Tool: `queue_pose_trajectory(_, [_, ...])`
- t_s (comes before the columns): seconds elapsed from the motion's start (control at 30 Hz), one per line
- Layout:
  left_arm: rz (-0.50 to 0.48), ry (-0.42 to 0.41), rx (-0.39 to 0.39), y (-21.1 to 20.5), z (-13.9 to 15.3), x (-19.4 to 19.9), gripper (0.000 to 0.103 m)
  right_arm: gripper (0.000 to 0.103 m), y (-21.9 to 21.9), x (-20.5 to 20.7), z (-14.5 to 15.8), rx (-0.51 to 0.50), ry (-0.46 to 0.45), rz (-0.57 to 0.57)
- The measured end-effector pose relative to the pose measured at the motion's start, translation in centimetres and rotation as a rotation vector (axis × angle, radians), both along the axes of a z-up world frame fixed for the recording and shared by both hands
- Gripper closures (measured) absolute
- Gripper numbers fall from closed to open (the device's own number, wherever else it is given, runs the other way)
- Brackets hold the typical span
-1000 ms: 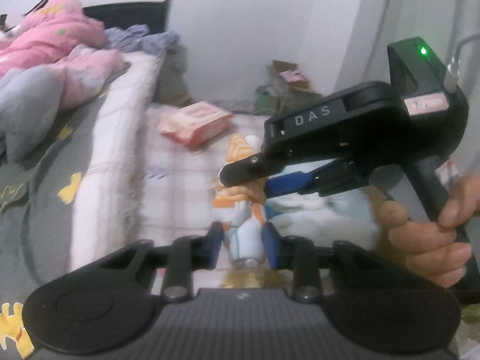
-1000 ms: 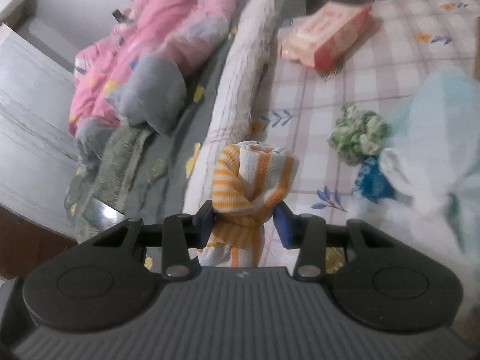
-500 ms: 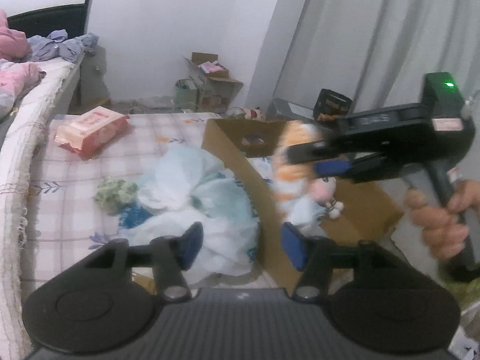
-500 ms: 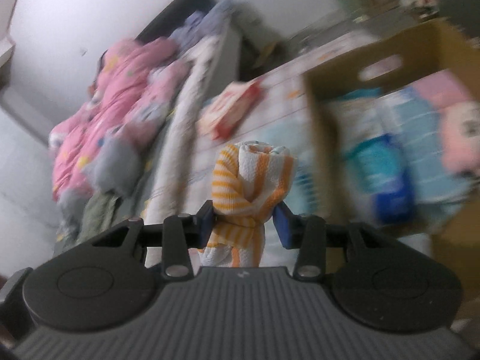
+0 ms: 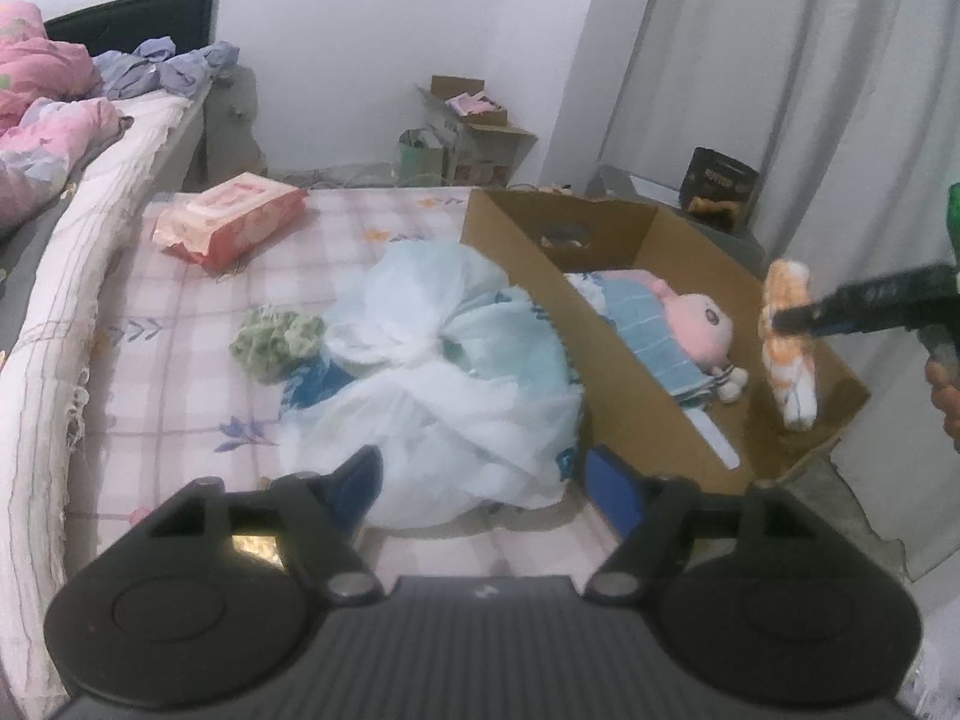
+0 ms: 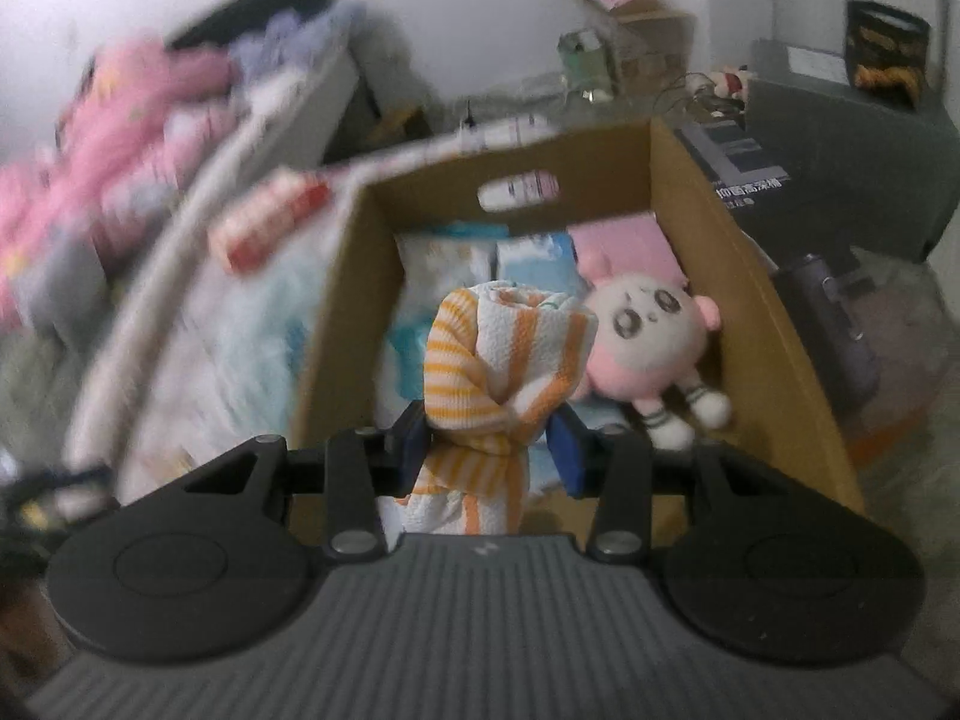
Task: Organize soft objects
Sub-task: 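Carry the striped towel into the box and open the right gripper, then grasp the green scrunchie with the right gripper while the left gripper grasps the gold package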
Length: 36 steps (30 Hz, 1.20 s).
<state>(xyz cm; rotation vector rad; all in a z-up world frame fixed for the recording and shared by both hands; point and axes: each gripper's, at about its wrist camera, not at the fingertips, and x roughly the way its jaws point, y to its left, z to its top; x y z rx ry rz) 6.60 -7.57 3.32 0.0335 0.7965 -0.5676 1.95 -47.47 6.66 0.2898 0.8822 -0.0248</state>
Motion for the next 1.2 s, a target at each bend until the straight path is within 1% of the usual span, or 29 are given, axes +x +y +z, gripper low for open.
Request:
queue_pose_trajectory(0.13, [-0.002,0.002,0.006,-0.1,-0.1,-0.2,0.027,0.061,1.2,2.5,-3.1,-0.136,0.099,0.095])
queue_pose_trajectory(0.23, [0.006,0.0,0.012,0.0,-0.3,-0.1,0.026,0.06,2.5,4.6,-5.1,-0.175,0.167,0.162])
queue_pose_trajectory(0.37, [0.024,0.003,0.013,0.6,-0.4,0.2,0.026,0.059,3.1,6.5,-7.5,-0.172,0.26,0.198])
queue_pose_trajectory(0.5, [0.035,0.006,0.01,1.3,-0.5,0.5,0.026,0.054,2.8,7.2,-8.2,-0.126,0.289,0.186])
queue_pose_trajectory(0.57, [0.038,0.009,0.008,1.6,-0.7,0.7,0.026,0.051,2.4,7.3,-8.2,-0.108,0.287,0.171])
queue_pose_trajectory(0.7, [0.049,0.015,0.004,2.5,-1.1,1.1,0.026,0.049,1.8,7.3,-7.5,-0.083,0.27,0.12])
queue_pose_trajectory(0.8, [0.061,0.008,0.021,3.3,-1.5,1.2,0.025,0.045,2.0,7.0,-5.9,-0.068,0.22,0.094])
queue_pose_trajectory(0.93, [0.085,-0.021,0.068,4.8,-2.0,1.1,0.023,0.042,3.0,6.9,-2.9,-0.041,0.139,0.079])
queue_pose_trajectory(1.07, [0.099,-0.037,0.118,5.7,-2.9,1.1,0.022,0.039,6.2,7.8,-0.2,-0.014,0.065,0.135])
queue_pose_trajectory(1.17, [0.088,-0.02,0.134,6.0,-3.9,1.4,0.021,0.033,9.8,9.3,1.0,-0.012,0.041,0.227])
queue_pose_trajectory(1.2, [0.075,-0.015,0.138,5.9,-4.2,1.5,0.018,0.032,11.3,9.9,1.2,-0.016,0.038,0.263])
